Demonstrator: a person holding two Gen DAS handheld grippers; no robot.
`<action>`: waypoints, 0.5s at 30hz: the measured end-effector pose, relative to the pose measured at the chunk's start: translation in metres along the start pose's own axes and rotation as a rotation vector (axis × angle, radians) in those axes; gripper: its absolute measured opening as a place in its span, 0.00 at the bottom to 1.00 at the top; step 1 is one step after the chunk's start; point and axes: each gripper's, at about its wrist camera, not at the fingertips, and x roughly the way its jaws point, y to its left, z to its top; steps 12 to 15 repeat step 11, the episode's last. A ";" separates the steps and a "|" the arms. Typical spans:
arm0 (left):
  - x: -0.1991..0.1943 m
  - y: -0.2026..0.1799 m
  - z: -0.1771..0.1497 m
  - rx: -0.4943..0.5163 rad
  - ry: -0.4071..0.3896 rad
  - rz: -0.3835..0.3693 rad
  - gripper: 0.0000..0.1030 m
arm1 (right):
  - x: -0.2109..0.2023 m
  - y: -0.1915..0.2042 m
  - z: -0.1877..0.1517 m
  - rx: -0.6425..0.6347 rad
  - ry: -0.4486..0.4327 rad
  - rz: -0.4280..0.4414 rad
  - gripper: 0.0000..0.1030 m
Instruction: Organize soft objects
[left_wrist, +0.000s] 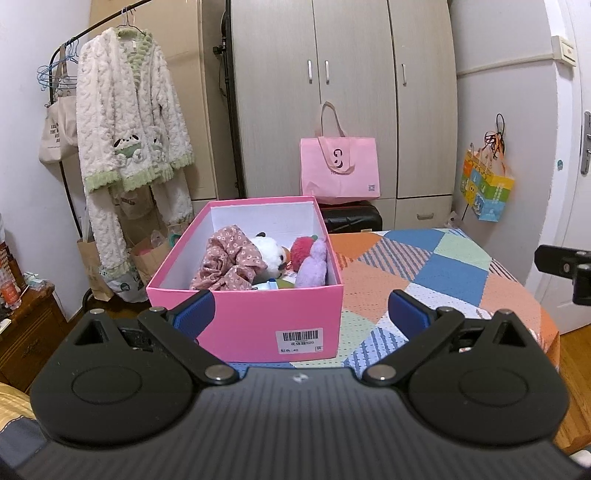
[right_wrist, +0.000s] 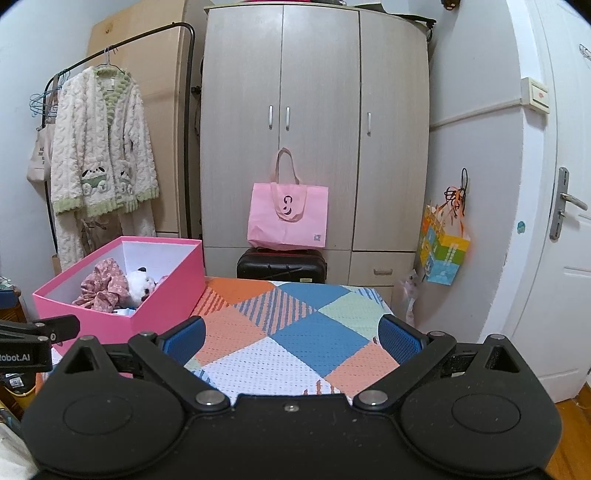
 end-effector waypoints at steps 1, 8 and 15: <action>0.000 0.000 0.000 -0.001 -0.002 0.000 0.99 | 0.000 0.000 0.000 0.000 0.000 0.000 0.99; -0.002 0.001 -0.001 -0.009 -0.016 0.016 0.99 | 0.003 -0.004 -0.001 0.005 0.005 -0.006 0.99; -0.002 0.002 -0.001 -0.008 -0.016 0.021 1.00 | 0.004 -0.004 -0.001 0.006 0.006 -0.009 0.99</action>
